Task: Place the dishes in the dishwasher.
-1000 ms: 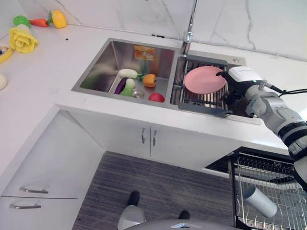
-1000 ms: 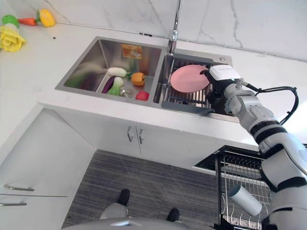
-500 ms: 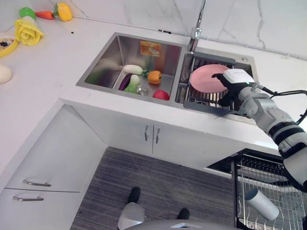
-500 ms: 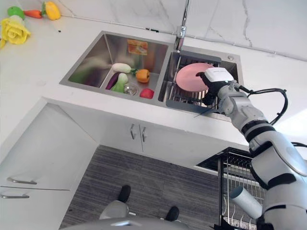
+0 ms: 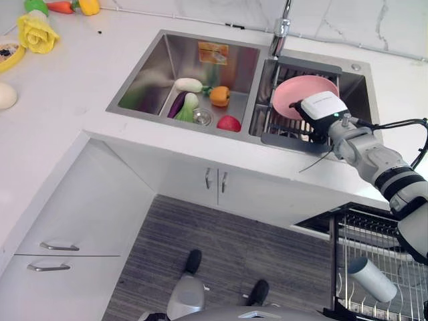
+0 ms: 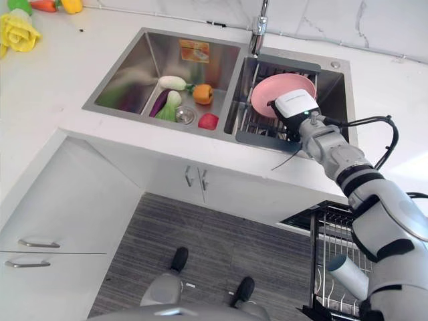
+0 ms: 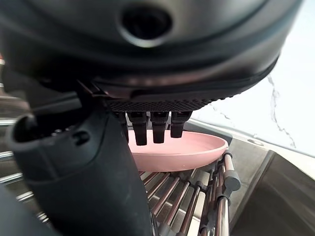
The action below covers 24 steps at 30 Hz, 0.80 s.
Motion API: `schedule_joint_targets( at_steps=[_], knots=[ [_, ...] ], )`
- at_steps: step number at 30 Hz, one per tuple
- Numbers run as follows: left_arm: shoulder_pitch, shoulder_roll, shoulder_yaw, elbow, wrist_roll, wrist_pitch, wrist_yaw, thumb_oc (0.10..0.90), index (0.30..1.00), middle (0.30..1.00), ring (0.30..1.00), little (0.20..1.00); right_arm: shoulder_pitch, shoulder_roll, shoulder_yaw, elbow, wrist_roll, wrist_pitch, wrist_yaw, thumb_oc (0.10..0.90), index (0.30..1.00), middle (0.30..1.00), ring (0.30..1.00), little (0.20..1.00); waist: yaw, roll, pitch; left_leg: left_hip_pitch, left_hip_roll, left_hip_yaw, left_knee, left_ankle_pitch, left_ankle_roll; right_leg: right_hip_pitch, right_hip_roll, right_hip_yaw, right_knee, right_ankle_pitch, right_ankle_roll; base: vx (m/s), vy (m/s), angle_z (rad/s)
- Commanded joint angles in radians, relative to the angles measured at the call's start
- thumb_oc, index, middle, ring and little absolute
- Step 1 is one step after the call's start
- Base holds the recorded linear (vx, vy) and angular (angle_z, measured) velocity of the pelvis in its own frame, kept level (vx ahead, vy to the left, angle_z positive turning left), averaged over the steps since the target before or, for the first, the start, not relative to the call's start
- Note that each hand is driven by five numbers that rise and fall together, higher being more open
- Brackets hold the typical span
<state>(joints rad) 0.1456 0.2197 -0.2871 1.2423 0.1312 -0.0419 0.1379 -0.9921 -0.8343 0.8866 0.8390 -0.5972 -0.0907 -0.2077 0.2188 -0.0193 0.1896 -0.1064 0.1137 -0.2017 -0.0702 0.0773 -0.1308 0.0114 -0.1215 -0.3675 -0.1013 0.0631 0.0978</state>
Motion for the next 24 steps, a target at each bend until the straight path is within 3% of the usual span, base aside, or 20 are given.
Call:
schedule_joint_targets(
  at_steps=[1, 4, 5, 6, 13, 17, 24],
  knots=[
    [-0.020, 0.045, -0.046, 0.055, 0.041, 0.012, 0.012, 0.800, 0.900, 0.900, 0.900, 0.900, -0.175, -0.076, 0.027, -0.002, -0.028, 0.031, -0.079, 0.800, 0.900, 0.900, 0.900, 0.900, 0.031, -0.047, -0.010, 0.044, -0.024, 0.042, 0.086, -0.150, 0.034, -0.002, -0.055, 0.027, 0.022, -0.056, 0.045, 0.00, 0.000, 0.00],
    [-0.023, 0.037, -0.053, 0.059, 0.057, 0.015, 0.024, 0.800, 0.900, 0.900, 0.900, 0.900, -0.149, -0.056, 0.012, 0.021, -0.047, 0.043, -0.093, 0.800, 0.900, 0.900, 0.900, 0.900, 0.031, -0.045, -0.012, 0.048, -0.027, 0.039, 0.084, -0.152, 0.035, 0.005, -0.059, 0.021, 0.022, -0.057, 0.045, 0.02, 0.002, 0.01],
    [-0.026, 0.039, -0.069, 0.057, 0.079, 0.014, 0.027, 0.800, 0.900, 0.900, 0.900, 0.900, -0.147, -0.051, 0.008, 0.028, -0.051, 0.046, -0.098, 0.560, 0.540, 0.540, 0.540, 0.540, 0.029, -0.045, -0.012, 0.049, -0.028, 0.040, 0.084, -0.153, 0.035, 0.005, -0.060, 0.019, 0.022, -0.057, 0.046, 0.02, 0.007, 0.03],
    [-0.030, 0.042, -0.091, 0.051, 0.109, 0.014, 0.024, 0.800, 0.900, 0.900, 0.900, 0.900, -0.146, -0.047, 0.005, 0.032, -0.052, 0.046, -0.102, 0.400, 0.300, 0.300, 0.300, 0.300, 0.030, -0.041, -0.010, 0.056, -0.023, 0.042, 0.084, -0.159, 0.034, 0.009, -0.055, 0.021, 0.023, -0.061, 0.046, 0.00, 0.000, 0.00],
    [-0.046, 0.054, -0.139, 0.023, 0.195, 0.012, 0.020, 0.800, 0.900, 0.900, 0.900, 0.900, -0.135, -0.055, 0.011, -0.011, -0.091, 0.045, -0.116, 0.400, 0.300, 0.300, 0.300, 0.300, 0.018, -0.044, -0.018, 0.057, -0.029, 0.046, 0.080, -0.159, 0.037, 0.008, -0.060, 0.023, 0.023, -0.060, 0.048, 0.00, 0.002, 0.00],
    [-0.064, 0.081, -0.208, -0.007, 0.322, 0.008, 0.017, 0.800, 0.900, 0.900, 0.900, 0.900, -0.174, -0.084, 0.069, -0.059, -0.160, 0.034, -0.129, 0.400, 0.300, 0.300, 0.300, 0.300, 0.010, -0.051, -0.024, 0.073, -0.023, 0.053, 0.073, -0.165, 0.033, 0.015, -0.058, 0.027, 0.021, -0.064, 0.049, 0.00, 0.000, 0.00],
    [-0.081, 0.104, -0.229, -0.031, 0.379, 0.007, 0.032, 0.800, 0.900, 0.900, 0.900, 0.900, -0.207, -0.102, 0.082, -0.101, -0.137, 0.023, -0.123, 0.400, 0.300, 0.300, 0.300, 0.300, 0.000, -0.059, -0.027, 0.074, -0.023, 0.056, 0.066, -0.162, 0.032, 0.011, -0.059, 0.028, 0.021, -0.064, 0.049, 0.00, 0.000, -0.01]
  ],
)
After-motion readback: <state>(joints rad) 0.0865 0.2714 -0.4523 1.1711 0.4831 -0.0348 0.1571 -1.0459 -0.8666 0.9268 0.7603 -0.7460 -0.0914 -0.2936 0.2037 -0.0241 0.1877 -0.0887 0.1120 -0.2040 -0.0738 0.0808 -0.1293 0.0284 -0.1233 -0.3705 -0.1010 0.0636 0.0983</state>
